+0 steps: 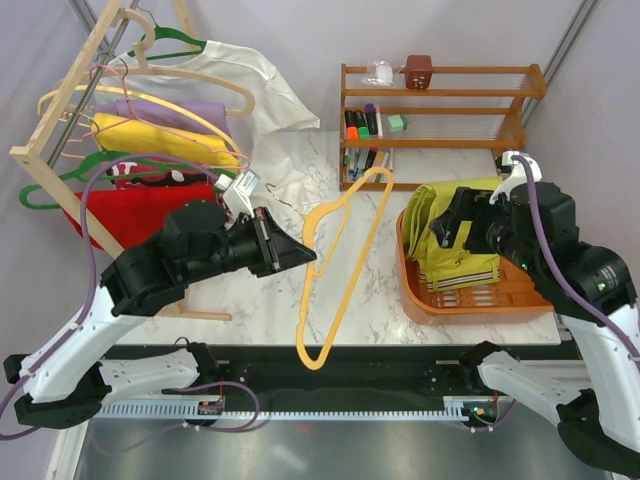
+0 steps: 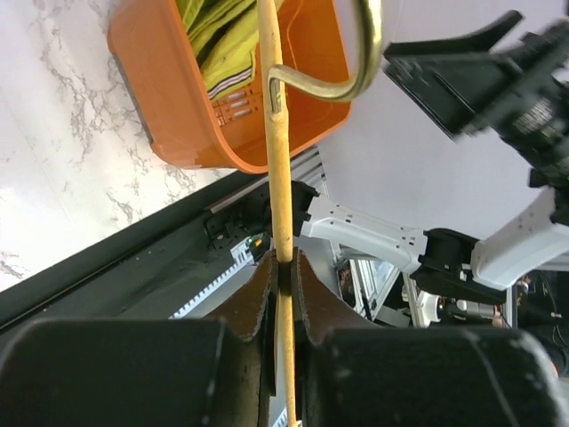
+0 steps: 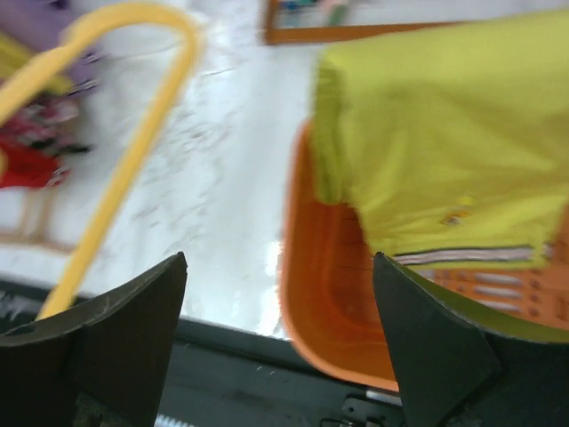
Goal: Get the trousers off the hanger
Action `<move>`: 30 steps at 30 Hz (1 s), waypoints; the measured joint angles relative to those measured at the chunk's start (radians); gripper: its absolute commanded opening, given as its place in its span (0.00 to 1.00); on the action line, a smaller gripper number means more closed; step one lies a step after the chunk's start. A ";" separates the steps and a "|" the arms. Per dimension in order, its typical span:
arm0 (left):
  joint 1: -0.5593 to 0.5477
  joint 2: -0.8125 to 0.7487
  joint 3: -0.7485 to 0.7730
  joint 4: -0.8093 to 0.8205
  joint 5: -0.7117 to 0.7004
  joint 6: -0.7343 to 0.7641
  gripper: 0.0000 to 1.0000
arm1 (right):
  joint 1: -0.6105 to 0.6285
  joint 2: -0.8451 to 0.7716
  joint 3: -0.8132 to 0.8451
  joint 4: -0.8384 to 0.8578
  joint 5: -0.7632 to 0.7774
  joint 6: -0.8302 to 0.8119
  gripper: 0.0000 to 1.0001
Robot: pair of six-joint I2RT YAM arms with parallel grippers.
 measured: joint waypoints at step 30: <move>0.000 0.098 0.104 -0.007 -0.277 -0.001 0.02 | 0.763 0.267 0.011 0.422 -0.414 0.138 0.58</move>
